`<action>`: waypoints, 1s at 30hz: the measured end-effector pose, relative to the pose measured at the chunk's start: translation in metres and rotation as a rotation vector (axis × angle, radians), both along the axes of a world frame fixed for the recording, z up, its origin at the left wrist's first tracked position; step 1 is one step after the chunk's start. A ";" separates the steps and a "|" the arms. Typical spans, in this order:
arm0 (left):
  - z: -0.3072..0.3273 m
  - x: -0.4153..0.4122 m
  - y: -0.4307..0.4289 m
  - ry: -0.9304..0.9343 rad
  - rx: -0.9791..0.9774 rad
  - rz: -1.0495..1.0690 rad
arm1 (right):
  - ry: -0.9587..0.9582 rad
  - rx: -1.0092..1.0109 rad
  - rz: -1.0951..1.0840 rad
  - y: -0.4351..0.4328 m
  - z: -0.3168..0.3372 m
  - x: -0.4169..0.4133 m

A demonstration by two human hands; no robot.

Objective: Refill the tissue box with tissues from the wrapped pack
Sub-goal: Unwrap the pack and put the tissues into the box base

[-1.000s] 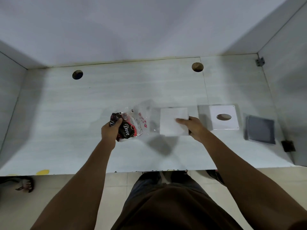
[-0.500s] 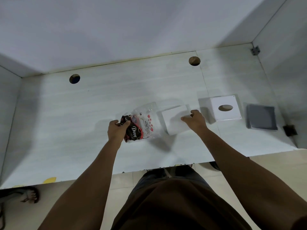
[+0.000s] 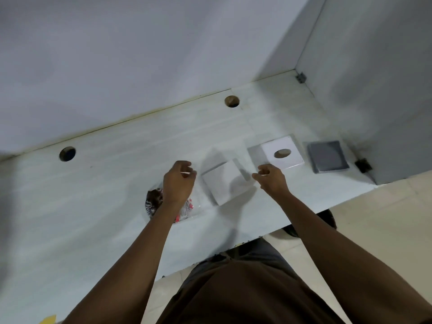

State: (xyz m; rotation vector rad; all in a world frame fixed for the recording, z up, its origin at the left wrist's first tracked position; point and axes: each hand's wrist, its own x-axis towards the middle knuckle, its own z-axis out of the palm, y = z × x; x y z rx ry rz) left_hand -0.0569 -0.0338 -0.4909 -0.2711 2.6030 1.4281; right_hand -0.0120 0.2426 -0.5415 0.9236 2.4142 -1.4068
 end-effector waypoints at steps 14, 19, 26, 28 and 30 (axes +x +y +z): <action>0.002 -0.026 0.162 -0.273 0.274 -0.187 | -0.081 0.552 0.443 0.082 0.011 -0.034; -0.011 -0.024 0.172 -0.355 0.305 -0.080 | -0.190 0.538 0.519 0.078 0.011 -0.045; -0.012 -0.031 0.181 -0.597 0.462 -0.039 | 0.094 -0.731 -0.070 0.112 0.045 -0.048; -0.011 -0.029 0.192 -0.718 0.582 -0.095 | 0.043 -0.904 -0.078 0.121 0.040 -0.046; -0.013 -0.024 0.206 -0.736 0.621 -0.073 | 0.008 -0.920 -0.059 0.126 0.030 -0.043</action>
